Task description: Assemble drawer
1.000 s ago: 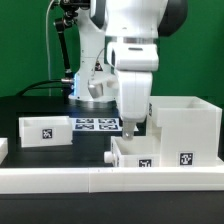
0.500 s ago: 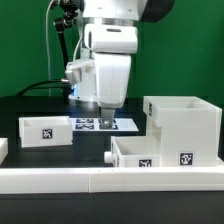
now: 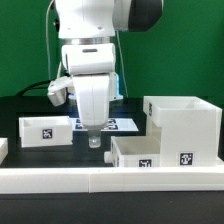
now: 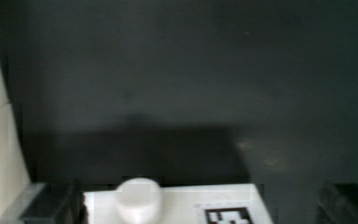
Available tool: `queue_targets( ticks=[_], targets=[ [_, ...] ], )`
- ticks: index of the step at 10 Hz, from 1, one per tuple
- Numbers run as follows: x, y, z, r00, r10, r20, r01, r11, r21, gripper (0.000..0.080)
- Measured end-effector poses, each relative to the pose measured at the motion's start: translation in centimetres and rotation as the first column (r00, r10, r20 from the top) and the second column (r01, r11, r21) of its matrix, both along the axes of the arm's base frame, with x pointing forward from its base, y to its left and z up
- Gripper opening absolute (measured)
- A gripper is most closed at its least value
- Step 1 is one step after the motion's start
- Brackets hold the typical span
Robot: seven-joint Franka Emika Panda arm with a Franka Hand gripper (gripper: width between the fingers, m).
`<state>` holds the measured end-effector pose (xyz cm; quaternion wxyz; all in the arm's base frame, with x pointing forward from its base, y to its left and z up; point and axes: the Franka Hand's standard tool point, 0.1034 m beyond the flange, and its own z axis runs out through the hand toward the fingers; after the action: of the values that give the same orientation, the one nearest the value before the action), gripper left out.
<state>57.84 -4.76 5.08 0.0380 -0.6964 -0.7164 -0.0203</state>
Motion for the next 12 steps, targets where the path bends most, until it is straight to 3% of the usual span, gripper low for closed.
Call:
queue_targets(
  ticks=[3, 5, 6, 10, 12],
  targets=[
    [1.0, -1.3, -1.7, 1.0, 0.022, -0.015, -0.02, 0.989, 0.144, 0.0649],
    [1.3, 0.0, -2.4, 0.999, 0.052, 0.0, -0.052, 0.989, 0.141, 0.0649],
    [1.8, 0.5, -2.7, 0.996, 0.073, 0.055, -0.079, 0.991, 0.109, 0.0649],
    [1.3, 0.2, -3.0, 0.997, 0.072, 0.039, -0.076, 0.991, 0.11, 0.0649],
    [1.4, 1.4, -2.9, 0.997, 0.065, 0.036, -0.068, 0.991, 0.117, 0.0649]
  ],
)
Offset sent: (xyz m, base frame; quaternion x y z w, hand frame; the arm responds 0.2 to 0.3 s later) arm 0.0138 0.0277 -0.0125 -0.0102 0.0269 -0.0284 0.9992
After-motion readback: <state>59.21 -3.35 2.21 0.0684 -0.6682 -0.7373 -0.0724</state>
